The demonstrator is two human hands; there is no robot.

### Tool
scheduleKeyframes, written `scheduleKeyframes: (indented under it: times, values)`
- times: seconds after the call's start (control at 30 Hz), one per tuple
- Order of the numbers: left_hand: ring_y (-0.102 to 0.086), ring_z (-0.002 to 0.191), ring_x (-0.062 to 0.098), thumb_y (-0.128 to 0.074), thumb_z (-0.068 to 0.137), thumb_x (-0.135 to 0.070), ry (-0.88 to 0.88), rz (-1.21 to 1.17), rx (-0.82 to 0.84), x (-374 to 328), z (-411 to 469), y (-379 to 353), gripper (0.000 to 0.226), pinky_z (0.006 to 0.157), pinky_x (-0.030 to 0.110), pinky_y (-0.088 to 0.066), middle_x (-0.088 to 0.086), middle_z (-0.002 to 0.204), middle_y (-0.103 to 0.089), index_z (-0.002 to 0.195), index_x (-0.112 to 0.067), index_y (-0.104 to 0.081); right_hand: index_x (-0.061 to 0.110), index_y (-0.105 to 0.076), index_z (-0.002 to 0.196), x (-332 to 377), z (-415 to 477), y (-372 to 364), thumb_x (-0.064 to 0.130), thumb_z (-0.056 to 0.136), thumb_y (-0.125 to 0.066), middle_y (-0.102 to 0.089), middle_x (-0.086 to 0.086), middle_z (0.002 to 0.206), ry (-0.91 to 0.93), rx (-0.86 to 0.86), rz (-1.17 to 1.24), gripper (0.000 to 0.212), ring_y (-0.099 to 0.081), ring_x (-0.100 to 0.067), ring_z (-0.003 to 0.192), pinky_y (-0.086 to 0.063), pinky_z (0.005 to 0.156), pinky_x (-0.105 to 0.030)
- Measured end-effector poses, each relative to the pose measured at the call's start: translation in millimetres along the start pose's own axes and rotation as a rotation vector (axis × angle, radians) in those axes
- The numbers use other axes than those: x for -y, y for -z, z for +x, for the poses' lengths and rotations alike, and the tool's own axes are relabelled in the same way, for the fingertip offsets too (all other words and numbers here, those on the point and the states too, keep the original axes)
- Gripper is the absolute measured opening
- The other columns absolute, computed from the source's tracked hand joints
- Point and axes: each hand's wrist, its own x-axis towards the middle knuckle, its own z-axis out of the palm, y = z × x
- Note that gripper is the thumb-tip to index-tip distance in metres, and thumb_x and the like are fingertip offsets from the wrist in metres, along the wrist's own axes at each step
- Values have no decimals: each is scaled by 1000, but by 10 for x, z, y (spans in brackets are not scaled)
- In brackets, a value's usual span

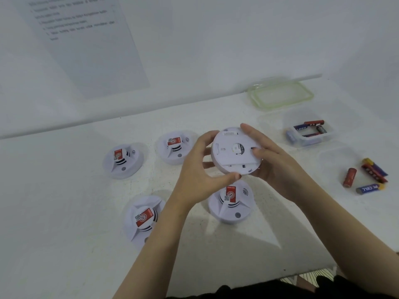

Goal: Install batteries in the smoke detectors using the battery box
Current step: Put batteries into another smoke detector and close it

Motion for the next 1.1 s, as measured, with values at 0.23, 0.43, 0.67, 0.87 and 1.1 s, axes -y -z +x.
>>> scheduleKeyframes:
  times: [0.23,0.43,0.67,0.87,1.1]
  values:
    - [-55,116,0,-95,52,-7,-1,-40,58,0,-79,-55,99,87,19,-51,-14,123,-58,134,-26,-42,31,-55,128,101,-111,-93,9,69,-74,-59,12,124,34,119,-285,65,-59,-11,112,-53,81,-27]
    - [-60,113,6,-92,52,3,-20,-54,83,-42,-161,7,93,85,21,-53,-14,118,-63,129,-31,-51,28,-60,123,252,-174,-133,8,65,-78,-57,13,126,-6,219,-411,64,-57,-9,114,-52,81,-24]
    - [-61,112,8,-93,50,1,-46,-38,91,-115,-277,87,92,86,21,-53,-11,117,-65,128,-28,-54,20,-62,121,359,-221,-231,-2,65,-79,-64,7,117,-19,296,-464,63,-62,-10,107,-52,76,-21]
    - [-61,116,11,-93,49,3,-58,-46,105,-121,-358,109,94,89,24,-53,-8,120,-65,129,-28,-53,20,-59,123,424,-280,-276,-9,69,-75,-62,8,119,-51,372,-514,63,-60,-9,109,-50,79,-20]
    - [-59,117,8,-94,50,-1,-66,-35,103,-121,-440,153,94,90,19,-49,-11,121,-64,130,-27,-52,51,-50,122,473,-367,-292,26,63,-88,-36,22,137,139,253,-958,74,-26,9,132,-37,93,-5]
